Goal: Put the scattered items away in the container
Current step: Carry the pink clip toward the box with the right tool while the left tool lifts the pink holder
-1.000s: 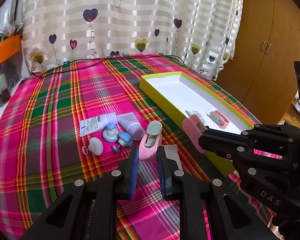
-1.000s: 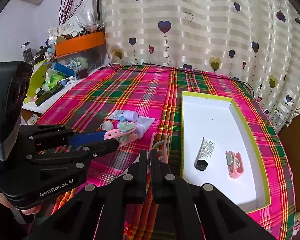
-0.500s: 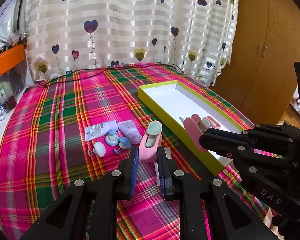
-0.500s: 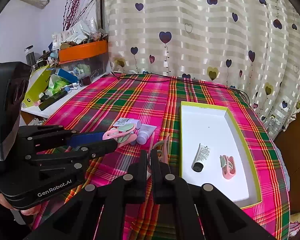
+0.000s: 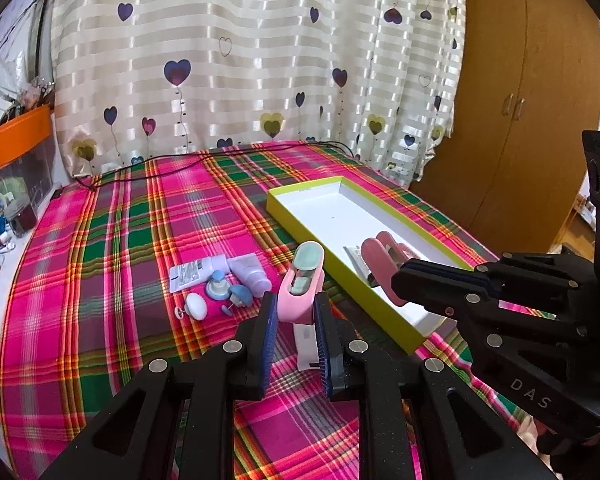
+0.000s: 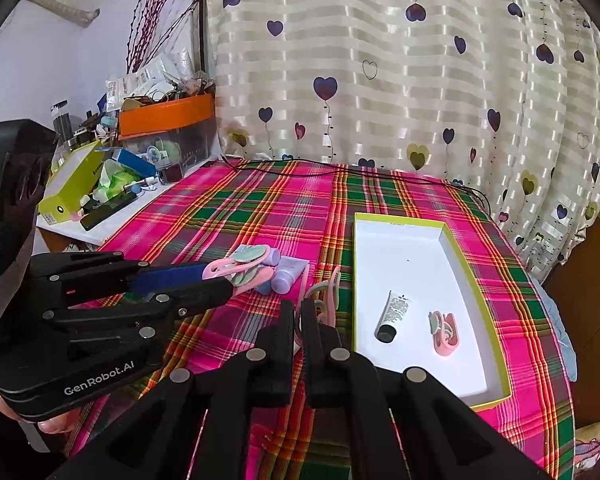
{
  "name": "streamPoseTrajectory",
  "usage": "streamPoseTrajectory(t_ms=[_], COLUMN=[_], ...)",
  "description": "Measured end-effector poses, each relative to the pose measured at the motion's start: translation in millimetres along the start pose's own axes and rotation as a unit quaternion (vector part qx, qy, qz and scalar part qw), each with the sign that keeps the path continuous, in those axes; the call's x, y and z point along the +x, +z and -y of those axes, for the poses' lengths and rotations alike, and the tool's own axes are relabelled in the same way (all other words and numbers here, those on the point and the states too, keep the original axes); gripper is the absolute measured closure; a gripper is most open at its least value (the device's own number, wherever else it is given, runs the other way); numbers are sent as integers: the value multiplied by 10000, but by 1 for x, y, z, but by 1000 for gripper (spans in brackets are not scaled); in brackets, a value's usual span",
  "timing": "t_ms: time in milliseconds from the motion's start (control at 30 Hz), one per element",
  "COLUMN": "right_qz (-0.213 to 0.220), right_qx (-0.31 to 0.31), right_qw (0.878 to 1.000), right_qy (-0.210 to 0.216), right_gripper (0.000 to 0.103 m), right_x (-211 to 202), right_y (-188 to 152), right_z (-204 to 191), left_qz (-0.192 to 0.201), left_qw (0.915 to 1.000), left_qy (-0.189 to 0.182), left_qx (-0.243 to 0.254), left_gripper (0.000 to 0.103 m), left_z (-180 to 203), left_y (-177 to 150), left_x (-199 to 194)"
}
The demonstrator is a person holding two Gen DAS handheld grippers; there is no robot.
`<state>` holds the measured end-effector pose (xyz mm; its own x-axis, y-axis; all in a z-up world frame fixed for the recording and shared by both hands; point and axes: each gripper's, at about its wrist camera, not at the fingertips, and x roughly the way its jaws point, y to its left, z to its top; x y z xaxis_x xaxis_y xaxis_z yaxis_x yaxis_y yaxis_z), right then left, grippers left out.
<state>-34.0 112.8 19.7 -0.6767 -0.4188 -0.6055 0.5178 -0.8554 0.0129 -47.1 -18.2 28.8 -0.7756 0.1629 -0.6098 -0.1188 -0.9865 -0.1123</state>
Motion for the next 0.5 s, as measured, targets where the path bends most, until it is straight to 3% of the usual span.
streamPoseTrajectory(t_ms=[500], right_qz=[5], right_qx=[136], right_qw=[9999], right_qy=[-53], right_gripper=[99], right_x=[0], right_y=[-4], right_z=[11], left_qz=[3], left_qw=[9999], left_qy=[-120], left_qx=[72], left_gripper=[84], left_z=[12], left_y=[5], left_x=[2])
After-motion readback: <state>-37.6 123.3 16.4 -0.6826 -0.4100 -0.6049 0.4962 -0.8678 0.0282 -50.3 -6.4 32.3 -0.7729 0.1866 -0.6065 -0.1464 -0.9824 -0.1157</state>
